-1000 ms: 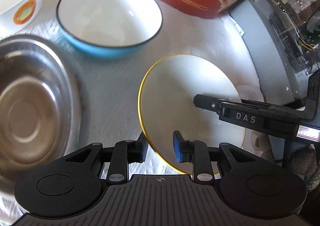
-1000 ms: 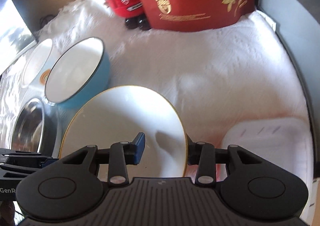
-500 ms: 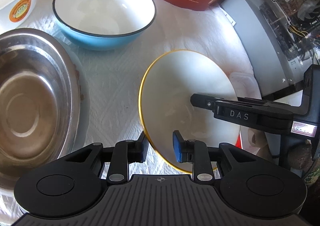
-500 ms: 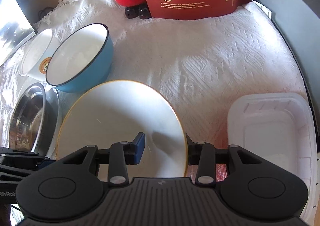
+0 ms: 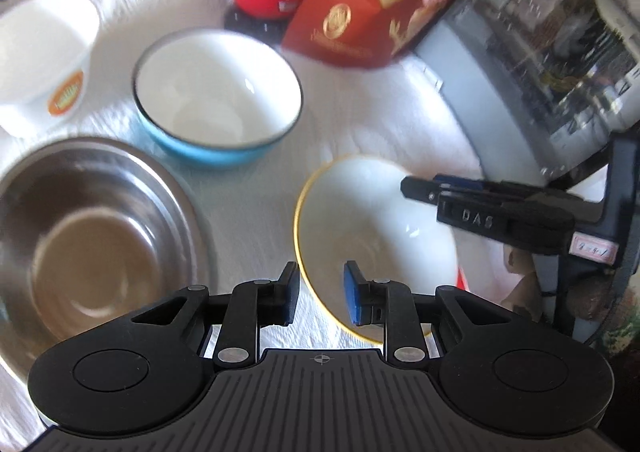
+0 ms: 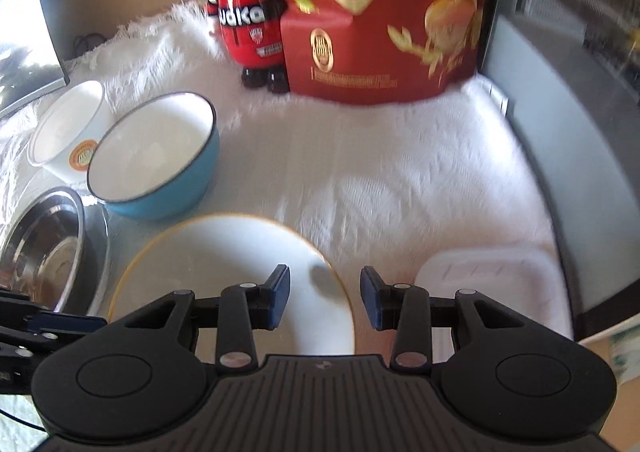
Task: Organize plates and bowls
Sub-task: 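Reach both grippers to the gold-rimmed cream bowl rim and grasp it, then lift the gold-rimmed cream plate with both grippers and carry it over the bowls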
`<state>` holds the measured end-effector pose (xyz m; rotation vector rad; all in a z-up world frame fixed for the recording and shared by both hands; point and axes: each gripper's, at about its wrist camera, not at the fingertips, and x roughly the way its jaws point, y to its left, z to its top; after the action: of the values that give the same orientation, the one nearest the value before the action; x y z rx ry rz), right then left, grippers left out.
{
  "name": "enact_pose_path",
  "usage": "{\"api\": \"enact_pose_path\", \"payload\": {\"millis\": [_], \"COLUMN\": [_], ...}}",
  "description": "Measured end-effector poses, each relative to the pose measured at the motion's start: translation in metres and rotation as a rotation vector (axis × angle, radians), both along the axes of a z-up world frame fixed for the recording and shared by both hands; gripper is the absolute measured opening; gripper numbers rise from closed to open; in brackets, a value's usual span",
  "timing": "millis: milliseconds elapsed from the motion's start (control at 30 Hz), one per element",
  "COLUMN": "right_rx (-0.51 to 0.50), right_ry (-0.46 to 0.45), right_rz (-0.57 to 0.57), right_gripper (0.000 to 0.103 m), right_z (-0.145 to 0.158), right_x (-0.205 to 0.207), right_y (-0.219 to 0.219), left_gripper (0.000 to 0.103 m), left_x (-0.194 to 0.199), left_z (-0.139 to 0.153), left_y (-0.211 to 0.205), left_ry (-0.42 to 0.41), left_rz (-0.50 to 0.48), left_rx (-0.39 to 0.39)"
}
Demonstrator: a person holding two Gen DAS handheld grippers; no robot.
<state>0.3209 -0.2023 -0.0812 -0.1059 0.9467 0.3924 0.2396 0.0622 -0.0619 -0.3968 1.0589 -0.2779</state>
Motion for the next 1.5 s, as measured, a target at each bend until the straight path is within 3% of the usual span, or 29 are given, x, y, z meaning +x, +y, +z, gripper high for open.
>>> {"api": "enact_pose_path", "payload": {"millis": [200, 367, 567, 800, 1033, 1200, 1500], "right_rx": [0.023, 0.043, 0.081, 0.076, 0.014, -0.005, -0.076], "right_ry": [-0.057, -0.057, -0.021, 0.069, 0.095, 0.149, 0.126], "right_rz": [0.033, 0.081, 0.166, 0.241, 0.245, 0.232, 0.249], "right_gripper": [0.039, 0.039, 0.039, 0.039, 0.039, 0.04, 0.049], "right_z": [0.026, 0.039, 0.04, 0.02, 0.002, -0.013, -0.023], "right_x": [-0.004, -0.007, -0.019, -0.032, -0.031, -0.023, -0.02], "right_y": [0.023, 0.054, 0.104, 0.161, 0.184, 0.188, 0.202], "left_gripper": [0.026, 0.026, 0.026, 0.026, 0.028, 0.033, 0.028], "left_x": [-0.013, -0.023, -0.035, -0.037, -0.028, -0.025, -0.031], "left_z": [0.02, 0.037, 0.027, 0.0, -0.025, -0.042, -0.07], "left_y": [0.042, 0.1, 0.158, 0.18, 0.18, 0.187, 0.192], "left_ry": [-0.071, -0.122, -0.064, 0.011, 0.063, 0.102, 0.176], "left_rz": [0.093, 0.238, 0.378, 0.36, 0.329, 0.319, 0.325], "left_rx": [-0.018, 0.033, 0.118, 0.158, 0.193, 0.137, -0.021]}}
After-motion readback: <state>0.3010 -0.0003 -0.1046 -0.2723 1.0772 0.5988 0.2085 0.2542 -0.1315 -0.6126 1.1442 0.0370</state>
